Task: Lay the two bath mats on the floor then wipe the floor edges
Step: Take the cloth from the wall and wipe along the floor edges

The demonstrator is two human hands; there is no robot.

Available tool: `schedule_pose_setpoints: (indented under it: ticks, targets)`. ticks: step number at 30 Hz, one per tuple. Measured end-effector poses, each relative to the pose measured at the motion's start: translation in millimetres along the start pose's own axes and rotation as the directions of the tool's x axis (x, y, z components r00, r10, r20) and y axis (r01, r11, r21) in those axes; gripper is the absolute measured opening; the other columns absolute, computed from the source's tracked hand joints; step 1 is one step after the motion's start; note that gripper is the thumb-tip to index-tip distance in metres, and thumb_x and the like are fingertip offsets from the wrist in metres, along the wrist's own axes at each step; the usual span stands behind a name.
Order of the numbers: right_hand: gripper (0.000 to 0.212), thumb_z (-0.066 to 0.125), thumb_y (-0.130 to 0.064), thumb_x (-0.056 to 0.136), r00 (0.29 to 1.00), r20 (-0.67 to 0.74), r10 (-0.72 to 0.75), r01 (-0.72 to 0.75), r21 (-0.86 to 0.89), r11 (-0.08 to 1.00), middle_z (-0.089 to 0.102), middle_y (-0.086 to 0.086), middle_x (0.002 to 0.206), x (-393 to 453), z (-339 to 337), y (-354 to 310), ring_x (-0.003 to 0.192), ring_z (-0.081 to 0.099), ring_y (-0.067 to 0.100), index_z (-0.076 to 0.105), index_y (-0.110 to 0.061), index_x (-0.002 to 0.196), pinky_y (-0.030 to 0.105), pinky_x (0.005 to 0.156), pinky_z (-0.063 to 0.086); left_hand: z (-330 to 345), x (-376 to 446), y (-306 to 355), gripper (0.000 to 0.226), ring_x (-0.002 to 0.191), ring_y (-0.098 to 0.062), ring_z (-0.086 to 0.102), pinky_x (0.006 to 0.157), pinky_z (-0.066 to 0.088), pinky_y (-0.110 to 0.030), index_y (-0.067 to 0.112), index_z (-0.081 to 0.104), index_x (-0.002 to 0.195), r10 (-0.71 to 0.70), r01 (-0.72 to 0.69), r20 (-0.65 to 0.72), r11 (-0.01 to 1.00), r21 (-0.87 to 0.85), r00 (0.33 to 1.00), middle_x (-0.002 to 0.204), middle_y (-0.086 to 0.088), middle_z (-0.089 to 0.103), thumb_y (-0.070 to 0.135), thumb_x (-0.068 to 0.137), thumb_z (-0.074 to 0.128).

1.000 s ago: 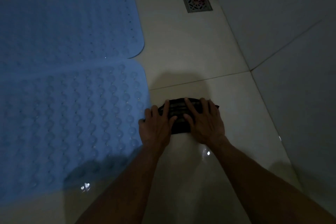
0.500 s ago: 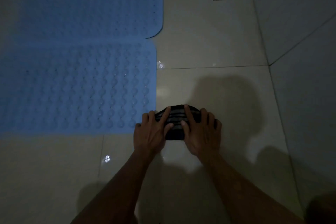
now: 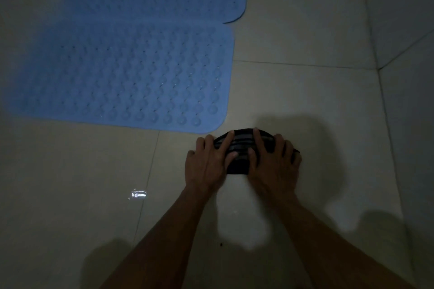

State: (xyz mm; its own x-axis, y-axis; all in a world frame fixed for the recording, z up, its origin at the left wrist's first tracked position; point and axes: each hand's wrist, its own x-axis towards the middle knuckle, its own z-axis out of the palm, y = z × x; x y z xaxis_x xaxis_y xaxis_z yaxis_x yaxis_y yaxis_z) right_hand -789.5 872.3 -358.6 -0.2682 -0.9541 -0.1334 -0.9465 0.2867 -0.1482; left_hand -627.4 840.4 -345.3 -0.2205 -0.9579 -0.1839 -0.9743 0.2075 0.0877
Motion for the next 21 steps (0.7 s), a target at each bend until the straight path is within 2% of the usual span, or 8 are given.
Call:
schedule_pose_setpoints:
  ticks: [5,10,14,18,21]
  targets:
    - [0.055,0.03,-0.055,0.1,1.0,-0.008,0.02,-0.02,0.004,1.0,0.034,0.012,0.15,-21,1,-9,0.13,0.026,0.031,0.022,-0.044,0.154,0.051,0.106,0.023,4,-19,-11,0.061,0.097,-0.031,0.054,0.062,0.045,-0.039,0.038,0.037,0.152,0.019,-0.019,-0.015,0.999,-0.026,1.0,0.111,-0.011,0.057,0.061,0.097,0.024]
    - [0.054,0.033,-0.054,0.099,0.995,0.0,-0.098,0.098,-0.036,0.995,0.041,0.012,0.144,-41,2,-10,0.125,0.033,0.031,0.028,-0.044,0.152,0.047,0.099,0.029,8,-53,-18,0.062,0.092,-0.03,0.056,0.056,0.042,-0.037,0.038,0.045,0.147,-0.046,0.045,-0.036,0.999,-0.027,0.998,0.107,-0.01,0.059,0.062,0.095,0.023]
    - [0.053,0.034,-0.054,0.097,0.979,0.01,-0.203,0.203,-0.059,0.977,0.048,0.01,0.135,-44,5,-12,0.117,0.039,0.031,0.035,-0.044,0.149,0.045,0.091,0.033,10,-76,-20,0.062,0.093,-0.028,0.055,0.055,0.044,-0.037,0.039,0.04,0.15,-0.136,0.136,0.006,0.99,-0.031,0.991,0.108,-0.007,0.058,0.063,0.096,0.02]
    - [0.052,0.033,-0.052,0.099,0.95,0.013,-0.313,0.313,-0.024,0.949,0.046,0.009,0.135,-31,4,-21,0.12,0.041,0.029,0.034,-0.044,0.15,0.044,0.092,0.032,11,-81,-21,0.064,0.094,-0.028,0.054,0.056,0.041,-0.035,0.04,0.039,0.15,-0.275,0.275,0.002,0.959,-0.066,0.961,0.107,-0.007,0.057,0.064,0.095,0.017]
    - [0.052,0.037,-0.05,0.099,0.914,-0.003,-0.405,0.405,-0.028,0.914,0.048,0.008,0.132,-17,6,-31,0.116,0.042,0.028,0.037,-0.042,0.15,0.041,0.089,0.032,9,-82,-26,0.061,0.107,-0.028,0.049,0.065,0.041,-0.037,0.042,0.021,0.156,-0.373,0.372,0.016,0.923,-0.098,0.928,0.121,-0.007,0.051,0.064,0.099,0.018]
